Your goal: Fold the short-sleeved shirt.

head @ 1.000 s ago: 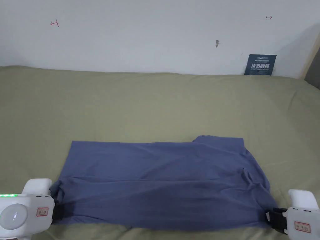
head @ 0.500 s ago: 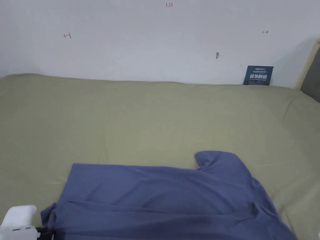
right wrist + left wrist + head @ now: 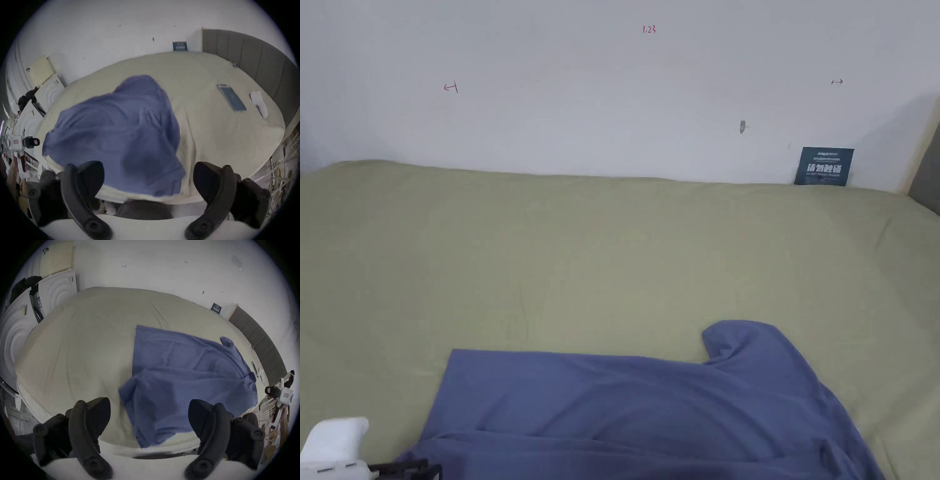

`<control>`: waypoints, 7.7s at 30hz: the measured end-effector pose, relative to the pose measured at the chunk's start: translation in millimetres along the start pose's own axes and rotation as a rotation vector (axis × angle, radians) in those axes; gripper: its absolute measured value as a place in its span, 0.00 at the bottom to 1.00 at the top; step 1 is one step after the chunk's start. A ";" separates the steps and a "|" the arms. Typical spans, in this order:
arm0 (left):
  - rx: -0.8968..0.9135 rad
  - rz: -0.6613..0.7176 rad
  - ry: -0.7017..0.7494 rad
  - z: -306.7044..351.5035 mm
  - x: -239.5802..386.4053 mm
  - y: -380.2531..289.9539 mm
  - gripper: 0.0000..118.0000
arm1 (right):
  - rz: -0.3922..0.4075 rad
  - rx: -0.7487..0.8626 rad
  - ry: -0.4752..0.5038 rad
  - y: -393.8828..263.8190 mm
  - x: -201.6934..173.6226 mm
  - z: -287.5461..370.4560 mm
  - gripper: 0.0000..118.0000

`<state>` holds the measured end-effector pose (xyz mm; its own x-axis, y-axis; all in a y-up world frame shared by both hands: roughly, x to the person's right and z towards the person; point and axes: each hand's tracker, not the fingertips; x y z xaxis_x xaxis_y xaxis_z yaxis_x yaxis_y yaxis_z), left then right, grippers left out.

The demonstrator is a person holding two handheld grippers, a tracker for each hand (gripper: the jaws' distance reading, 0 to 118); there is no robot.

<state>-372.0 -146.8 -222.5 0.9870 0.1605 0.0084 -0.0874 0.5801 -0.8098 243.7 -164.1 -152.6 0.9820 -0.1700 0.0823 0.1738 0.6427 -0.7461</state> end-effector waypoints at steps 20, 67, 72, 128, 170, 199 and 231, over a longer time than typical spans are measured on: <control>-0.078 -0.057 0.187 -199.3 20.7 157.5 0.93 | 0.044 -0.001 -0.049 112.9 -5.4 -117.0 0.00; 0.097 -0.122 0.019 -7.8 7.8 73.6 0.01 | 0.129 0.080 0.039 104.5 -3.0 -6.6 0.00; 0.129 -0.133 -0.010 20.2 -5.2 21.2 0.01 | 0.112 0.101 0.054 47.3 2.3 35.2 0.00; -0.282 0.415 -0.546 -69.0 -112.2 19.2 0.89 | 0.155 0.579 -0.194 -32.3 -144.6 106.9 0.00; -0.133 -0.076 -0.265 52.9 76.3 44.4 0.09 | 0.147 0.643 -0.103 -21.0 -128.7 131.3 0.00; -0.289 0.144 -0.457 -44.9 113.1 3.5 0.00 | 0.102 0.568 -0.065 -33.1 -122.5 117.3 0.00; -0.296 0.205 -0.489 -56.2 27.5 -7.0 0.04 | 0.177 0.510 -0.009 -28.1 -156.2 106.0 0.00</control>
<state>-336.6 -191.3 -249.6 0.7713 0.6348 0.0467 -0.1589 0.2630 -0.9516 93.2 -76.4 -74.4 0.9997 -0.0217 -0.0084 0.0177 0.9426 -0.3335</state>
